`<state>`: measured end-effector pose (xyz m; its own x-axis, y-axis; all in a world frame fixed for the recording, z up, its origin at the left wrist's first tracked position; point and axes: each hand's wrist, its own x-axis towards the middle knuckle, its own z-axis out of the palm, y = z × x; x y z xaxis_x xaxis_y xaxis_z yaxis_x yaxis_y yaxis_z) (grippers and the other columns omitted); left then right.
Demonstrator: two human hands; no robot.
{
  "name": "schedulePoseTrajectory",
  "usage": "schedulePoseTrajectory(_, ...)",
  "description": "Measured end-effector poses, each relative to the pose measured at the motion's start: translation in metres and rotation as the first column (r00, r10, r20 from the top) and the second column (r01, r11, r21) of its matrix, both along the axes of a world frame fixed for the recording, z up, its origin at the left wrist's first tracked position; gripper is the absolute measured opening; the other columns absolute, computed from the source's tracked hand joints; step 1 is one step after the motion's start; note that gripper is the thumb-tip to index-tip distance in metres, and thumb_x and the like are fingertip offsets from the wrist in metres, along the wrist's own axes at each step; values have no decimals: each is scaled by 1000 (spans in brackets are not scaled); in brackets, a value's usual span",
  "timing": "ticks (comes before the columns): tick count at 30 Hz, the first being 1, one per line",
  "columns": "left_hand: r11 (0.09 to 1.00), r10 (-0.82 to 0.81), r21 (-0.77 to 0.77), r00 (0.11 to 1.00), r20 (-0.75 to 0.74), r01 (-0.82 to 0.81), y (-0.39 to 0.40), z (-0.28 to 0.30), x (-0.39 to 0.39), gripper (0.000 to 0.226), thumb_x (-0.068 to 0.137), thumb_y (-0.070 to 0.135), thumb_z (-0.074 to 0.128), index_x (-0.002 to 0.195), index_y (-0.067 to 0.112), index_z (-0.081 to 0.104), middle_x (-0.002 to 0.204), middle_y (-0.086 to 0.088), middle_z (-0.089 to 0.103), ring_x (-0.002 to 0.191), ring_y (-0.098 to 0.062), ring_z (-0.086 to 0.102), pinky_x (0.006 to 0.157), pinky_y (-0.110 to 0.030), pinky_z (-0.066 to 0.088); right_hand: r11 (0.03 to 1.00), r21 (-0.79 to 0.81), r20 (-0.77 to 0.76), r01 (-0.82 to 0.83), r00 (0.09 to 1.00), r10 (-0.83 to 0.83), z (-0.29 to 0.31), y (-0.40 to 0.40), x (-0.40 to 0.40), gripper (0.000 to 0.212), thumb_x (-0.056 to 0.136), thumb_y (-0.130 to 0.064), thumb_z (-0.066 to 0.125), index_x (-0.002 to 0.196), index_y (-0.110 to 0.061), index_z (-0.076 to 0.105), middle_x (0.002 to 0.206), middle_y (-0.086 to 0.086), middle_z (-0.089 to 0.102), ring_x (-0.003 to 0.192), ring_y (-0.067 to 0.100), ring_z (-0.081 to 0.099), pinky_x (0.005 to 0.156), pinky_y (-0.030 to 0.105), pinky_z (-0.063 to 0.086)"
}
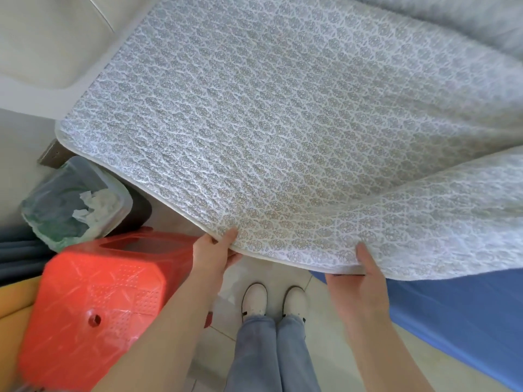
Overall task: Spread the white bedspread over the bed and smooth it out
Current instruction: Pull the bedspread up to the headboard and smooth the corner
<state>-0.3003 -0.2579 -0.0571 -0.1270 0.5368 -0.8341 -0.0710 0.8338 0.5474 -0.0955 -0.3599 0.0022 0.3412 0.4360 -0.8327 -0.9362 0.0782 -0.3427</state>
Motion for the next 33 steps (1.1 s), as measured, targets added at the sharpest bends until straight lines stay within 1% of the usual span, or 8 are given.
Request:
schedulePoseTrajectory(7,998,-64,7,997,-38,65,-8,-6,0,7,90,10,71,95,6,68,96,-11,74,90,-27,73,71,-33,60,967,-218,-34,-129,992,125,-10,-68,-2,54,77,-12,76,129,-19,63,107,-3,75,102,16,70,82,31,59)
schedulePoseTrajectory(9,998,-59,13,992,-114,61,-4,-6,2,5,90,7,71,89,6,66,89,-8,71,83,-24,71,65,-30,60,980,-190,-93,-54,995,37,-17,-68,6,60,61,-14,86,118,-16,67,107,1,75,112,22,65,87,38,52)
schedulePoseTrajectory(15,992,-125,-9,971,-205,126,-1,-11,3,11,87,9,74,82,9,64,93,-10,70,93,-31,70,88,-46,57,989,-61,18,136,991,-136,-11,-75,63,28,95,-29,58,120,-17,60,128,11,65,116,30,64,99,46,47)
schedulePoseTrajectory(20,988,-157,-23,957,-243,156,-4,-11,10,14,86,11,76,87,6,63,98,-13,70,94,-32,70,84,-46,59,956,-263,3,127,991,-130,-23,-124,63,26,92,-15,62,117,-16,64,117,6,70,106,23,68,72,36,62)
schedulePoseTrajectory(26,960,-189,17,688,-701,281,-7,1,35,96,78,14,84,149,23,21,149,-18,33,120,-44,49,101,-56,44,919,-362,-113,154,972,-207,-38,-120,77,19,77,-5,74,90,-12,63,93,7,66,92,23,61,75,37,51)
schedulePoseTrajectory(28,807,-328,-67,352,-877,586,-5,5,48,106,77,22,83,154,27,11,155,-15,22,129,-46,39,107,-59,34,930,-265,-105,256,951,-292,-37,-124,95,52,48,-5,87,95,-11,67,95,10,72,94,28,65,78,41,51)
schedulePoseTrajectory(30,466,-378,-117,78,-923,877,-1,3,60,105,81,9,73,156,32,2,162,-9,14,144,-40,25,117,-58,21,914,-187,-86,359,921,-380,-37,-136,113,83,33,-11,90,113,-12,67,111,12,72,106,31,66,89,46,50)
schedulePoseTrajectory(33,97,-444,5,48,-895,995,2,5,106,89,90,4,53,158,32,3,168,1,4,154,-27,2,123,-56,5,883,-162,-9,442,894,-449,-40,-163,137,77,38,-12,94,111,-15,69,120,9,70,110,28,67,94,44,52)
